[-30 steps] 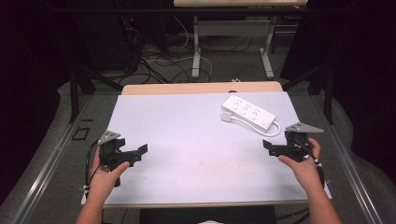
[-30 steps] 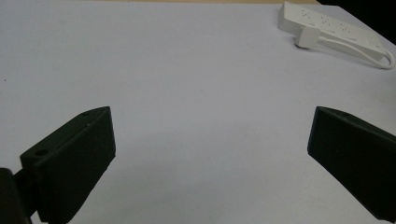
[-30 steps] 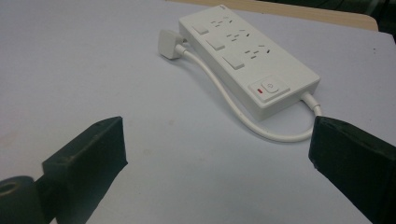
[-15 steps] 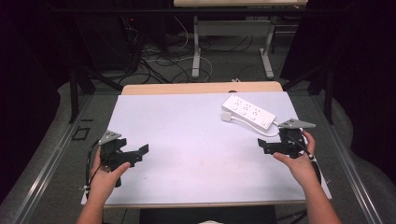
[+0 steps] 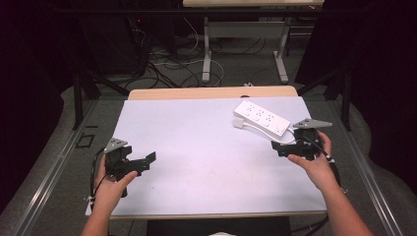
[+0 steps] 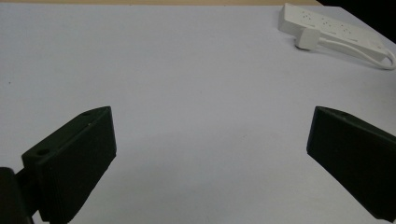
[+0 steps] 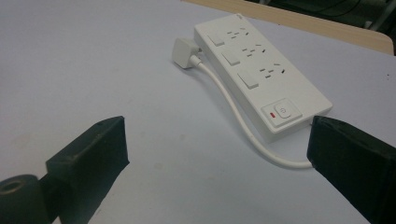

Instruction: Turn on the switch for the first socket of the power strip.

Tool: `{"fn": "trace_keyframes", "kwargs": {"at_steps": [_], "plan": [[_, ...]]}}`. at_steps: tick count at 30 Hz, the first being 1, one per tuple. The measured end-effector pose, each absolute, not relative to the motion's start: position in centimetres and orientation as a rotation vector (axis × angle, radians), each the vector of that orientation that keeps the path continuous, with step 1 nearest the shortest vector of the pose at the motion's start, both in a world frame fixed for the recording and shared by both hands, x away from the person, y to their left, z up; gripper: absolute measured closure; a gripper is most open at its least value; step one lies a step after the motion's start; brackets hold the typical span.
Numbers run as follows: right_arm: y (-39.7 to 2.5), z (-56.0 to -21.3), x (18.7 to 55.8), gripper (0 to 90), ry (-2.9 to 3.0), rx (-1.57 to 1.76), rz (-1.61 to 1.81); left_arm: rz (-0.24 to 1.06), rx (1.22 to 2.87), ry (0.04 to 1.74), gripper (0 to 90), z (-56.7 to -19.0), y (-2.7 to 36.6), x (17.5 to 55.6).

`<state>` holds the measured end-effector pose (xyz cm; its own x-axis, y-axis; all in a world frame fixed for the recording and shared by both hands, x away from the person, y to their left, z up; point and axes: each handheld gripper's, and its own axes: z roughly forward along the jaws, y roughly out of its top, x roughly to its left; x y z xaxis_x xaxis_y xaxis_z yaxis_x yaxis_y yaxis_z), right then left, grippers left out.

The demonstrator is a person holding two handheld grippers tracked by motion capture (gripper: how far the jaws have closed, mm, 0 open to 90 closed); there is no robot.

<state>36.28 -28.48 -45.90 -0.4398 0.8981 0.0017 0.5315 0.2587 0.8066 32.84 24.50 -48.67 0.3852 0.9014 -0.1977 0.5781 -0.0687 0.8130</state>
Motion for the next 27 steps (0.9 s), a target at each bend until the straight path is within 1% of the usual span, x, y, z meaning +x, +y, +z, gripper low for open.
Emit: {"fn": "trace_keyframes", "kwargs": {"at_steps": [15, 27], "plan": [[-28.2, -44.5, 37.7, 4.6, 2.107, 1.278, 0.976, 0.523, 1.718, 1.351, 0.5, -48.6, 25.1, 32.8], [-28.5, -43.0, 39.6, 4.6, 2.105, 1.295, 0.94, 0.546, 1.738, 1.364, 0.5, -48.8, 25.1, 32.9]]}}
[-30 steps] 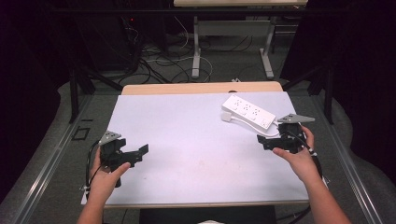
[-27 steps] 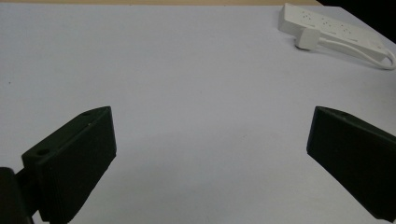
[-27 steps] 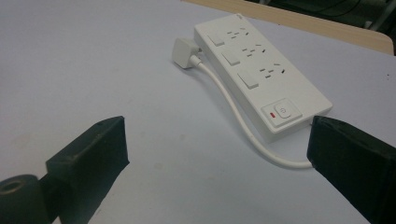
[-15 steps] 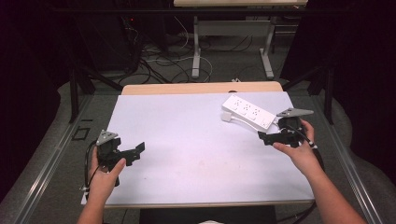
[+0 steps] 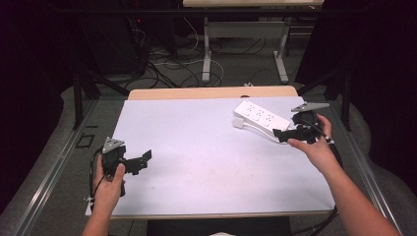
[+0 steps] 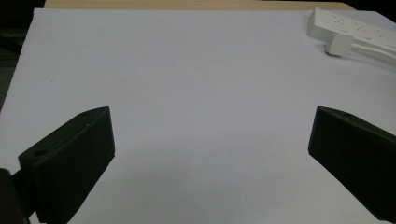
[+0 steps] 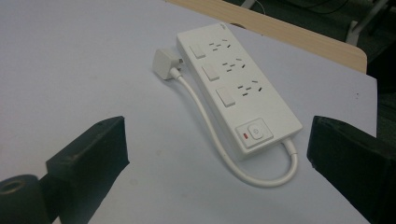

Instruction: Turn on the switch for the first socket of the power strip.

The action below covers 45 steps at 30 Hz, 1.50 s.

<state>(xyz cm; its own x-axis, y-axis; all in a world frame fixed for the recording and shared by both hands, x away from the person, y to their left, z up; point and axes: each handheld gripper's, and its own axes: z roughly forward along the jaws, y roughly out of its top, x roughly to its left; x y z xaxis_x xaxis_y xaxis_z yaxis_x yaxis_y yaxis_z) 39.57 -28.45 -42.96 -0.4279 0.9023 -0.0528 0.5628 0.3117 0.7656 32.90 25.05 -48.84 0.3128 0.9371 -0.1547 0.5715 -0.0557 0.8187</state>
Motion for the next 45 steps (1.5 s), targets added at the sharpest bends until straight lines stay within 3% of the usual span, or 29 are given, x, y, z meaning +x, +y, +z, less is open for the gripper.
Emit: {"fn": "trace_keyframes", "kwargs": {"at_steps": [45], "plan": [[-27.0, -41.8, 47.4, 7.5, 2.093, 1.413, 0.747, 0.537, 1.739, 1.413, 0.6, -49.4, 25.2, 33.1]]}}
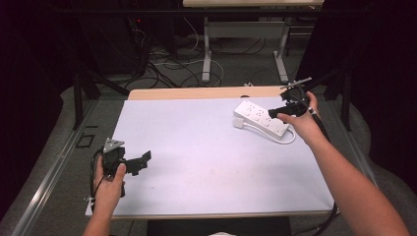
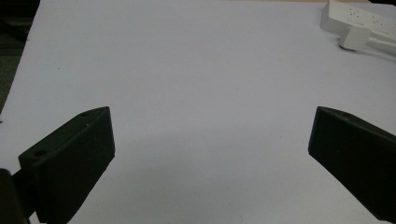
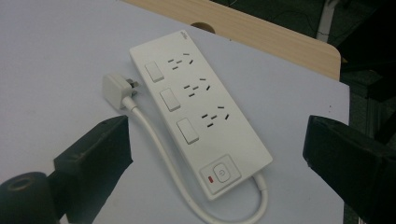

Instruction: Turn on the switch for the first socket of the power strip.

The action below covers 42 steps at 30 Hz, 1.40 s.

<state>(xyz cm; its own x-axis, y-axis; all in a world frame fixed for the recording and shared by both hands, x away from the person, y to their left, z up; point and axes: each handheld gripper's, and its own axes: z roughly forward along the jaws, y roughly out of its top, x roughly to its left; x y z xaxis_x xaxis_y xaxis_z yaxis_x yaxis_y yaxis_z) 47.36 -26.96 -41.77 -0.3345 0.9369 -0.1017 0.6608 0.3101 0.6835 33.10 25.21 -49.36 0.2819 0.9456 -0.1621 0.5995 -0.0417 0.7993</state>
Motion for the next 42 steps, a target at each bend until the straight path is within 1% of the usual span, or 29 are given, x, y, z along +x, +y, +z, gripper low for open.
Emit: {"fn": "trace_keyframes", "kwargs": {"at_steps": [9, 15, 22, 31, 34, 39, 41, 42], "plan": [[-26.7, -42.1, 48.8, 9.1, 2.089, 1.456, 0.727, 0.533, 1.726, 1.417, 0.6, -49.5, 25.3, 33.1], [-26.5, -42.8, 49.7, 10.5, 2.089, 1.48, 0.71, 0.533, 1.726, 1.419, 0.6, -49.5, 25.3, 33.2], [-26.3, -43.6, 50.6, 14.3, 2.071, 1.521, 0.697, 0.532, 1.73, 1.418, 0.6, -49.5, 25.4, 33.2], [-26.4, -44.5, 51.7, 15.7, 2.054, 1.587, 0.691, 0.532, 1.733, 1.419, 0.6, -49.6, 25.4, 33.2], [-26.5, -44.8, 52.0, 18.5, 2.048, 1.624, 0.693, 0.532, 1.732, 1.418, 0.6, -49.6, 25.4, 33.2], [-26.5, -45.2, 52.4, 27.8, 2.04, 1.684, 0.715, 0.532, 1.731, 1.418, 0.5, -49.6, 25.4, 33.2], [-26.5, -45.2, 52.4, 28.6, 2.037, 1.699, 0.717, 0.532, 1.731, 1.418, 0.6, -49.7, 25.4, 33.2], [-26.5, -45.3, 52.5, 32.4, 2.025, 1.713, 0.728, 0.529, 1.731, 1.419, 0.6, -49.6, 25.4, 33.2]]}}
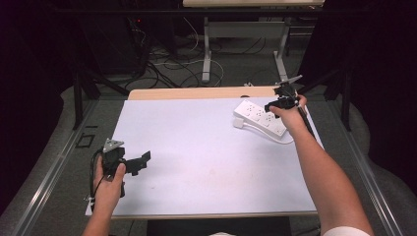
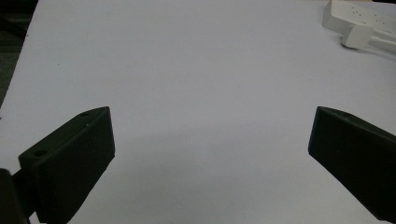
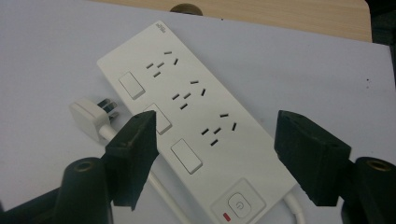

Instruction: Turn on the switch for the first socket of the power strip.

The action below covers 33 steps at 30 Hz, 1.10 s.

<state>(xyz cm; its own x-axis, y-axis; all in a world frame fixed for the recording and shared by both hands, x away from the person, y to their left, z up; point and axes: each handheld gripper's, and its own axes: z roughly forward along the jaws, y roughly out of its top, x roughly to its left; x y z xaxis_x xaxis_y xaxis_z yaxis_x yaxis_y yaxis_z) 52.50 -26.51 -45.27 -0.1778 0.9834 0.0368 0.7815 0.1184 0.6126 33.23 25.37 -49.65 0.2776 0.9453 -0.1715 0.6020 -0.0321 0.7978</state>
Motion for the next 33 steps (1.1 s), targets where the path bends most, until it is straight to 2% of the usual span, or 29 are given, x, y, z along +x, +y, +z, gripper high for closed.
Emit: {"fn": "trace_keyframes", "kwargs": {"at_steps": [13, 20, 27, 33], "plan": [[-26.4, -45.8, 52.9, 43.8, 1.984, 1.803, 0.73, 0.524, 1.733, 1.421, 0.6, -49.6, 25.4, 33.2], [-26.1, -46.2, 53.0, 45.2, 1.959, 1.826, 0.736, 0.526, 1.732, 1.419, 0.6, -49.7, 25.4, 33.3], [-25.7, -46.7, 53.3, 51.1, 1.965, 1.835, 0.725, 0.525, 1.732, 1.419, 0.6, -49.7, 25.4, 33.3], [-25.6, -47.2, 53.5, 51.7, 1.989, 1.856, 0.718, 0.513, 1.733, 1.422, 0.6, -49.7, 25.5, 33.3]]}}
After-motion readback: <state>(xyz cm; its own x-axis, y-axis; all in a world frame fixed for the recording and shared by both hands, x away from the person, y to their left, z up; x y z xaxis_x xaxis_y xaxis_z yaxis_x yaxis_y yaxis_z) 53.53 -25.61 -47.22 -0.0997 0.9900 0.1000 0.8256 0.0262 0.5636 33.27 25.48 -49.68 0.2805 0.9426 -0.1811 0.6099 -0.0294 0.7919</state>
